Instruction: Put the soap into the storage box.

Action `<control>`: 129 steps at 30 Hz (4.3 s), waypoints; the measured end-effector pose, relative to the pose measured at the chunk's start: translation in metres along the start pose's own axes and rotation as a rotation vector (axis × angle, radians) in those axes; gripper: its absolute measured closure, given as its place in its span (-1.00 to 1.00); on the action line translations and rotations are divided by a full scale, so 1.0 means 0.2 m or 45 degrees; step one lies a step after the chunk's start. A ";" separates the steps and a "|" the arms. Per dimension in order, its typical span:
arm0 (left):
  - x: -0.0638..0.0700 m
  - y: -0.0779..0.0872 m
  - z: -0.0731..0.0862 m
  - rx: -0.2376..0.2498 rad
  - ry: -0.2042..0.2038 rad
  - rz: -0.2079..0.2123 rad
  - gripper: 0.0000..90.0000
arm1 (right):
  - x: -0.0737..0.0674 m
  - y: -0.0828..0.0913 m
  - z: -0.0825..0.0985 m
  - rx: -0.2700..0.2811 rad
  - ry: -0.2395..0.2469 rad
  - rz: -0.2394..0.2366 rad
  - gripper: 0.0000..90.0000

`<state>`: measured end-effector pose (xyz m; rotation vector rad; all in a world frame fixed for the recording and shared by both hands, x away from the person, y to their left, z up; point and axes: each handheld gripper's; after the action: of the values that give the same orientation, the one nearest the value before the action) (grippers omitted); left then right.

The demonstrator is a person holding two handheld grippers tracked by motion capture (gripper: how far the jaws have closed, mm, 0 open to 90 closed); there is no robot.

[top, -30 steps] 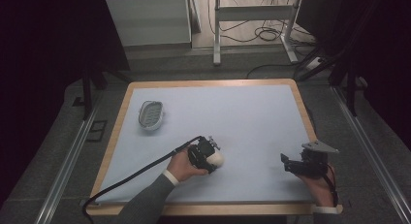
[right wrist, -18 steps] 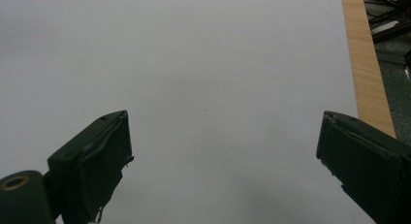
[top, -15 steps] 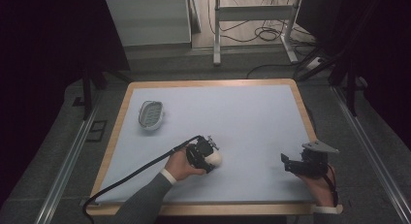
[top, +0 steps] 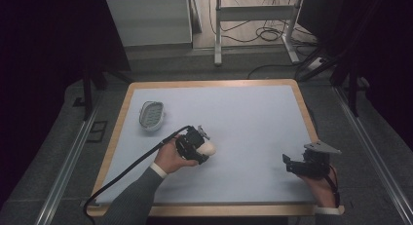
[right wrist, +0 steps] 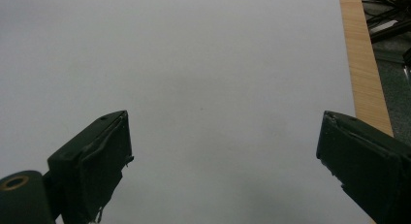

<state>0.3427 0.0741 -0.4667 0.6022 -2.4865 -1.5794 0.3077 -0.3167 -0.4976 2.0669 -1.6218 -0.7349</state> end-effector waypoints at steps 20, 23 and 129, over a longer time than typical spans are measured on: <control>-0.12 0.12 0.09 0.039 0.087 -0.049 0.10 | 0.00 0.00 0.00 -0.005 -0.009 0.012 -0.88; -0.14 0.13 0.10 0.042 0.095 -0.060 0.10 | 0.00 0.00 0.00 -0.008 -0.011 0.015 -0.88; -0.77 0.30 0.33 -0.005 0.484 -0.236 0.10 | 0.02 0.00 0.00 0.009 -0.020 0.017 -0.87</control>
<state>0.4457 0.2124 -0.4276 1.0489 -2.1962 -1.3684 0.3073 -0.3203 -0.4981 2.0585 -1.6471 -0.7439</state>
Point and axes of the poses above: each handheld gripper's, and its own axes: y roughly backward along the jaws, z roughly out of its underside, x roughly to its right, and after that the axes turned 15 degrees about -y, right-handed
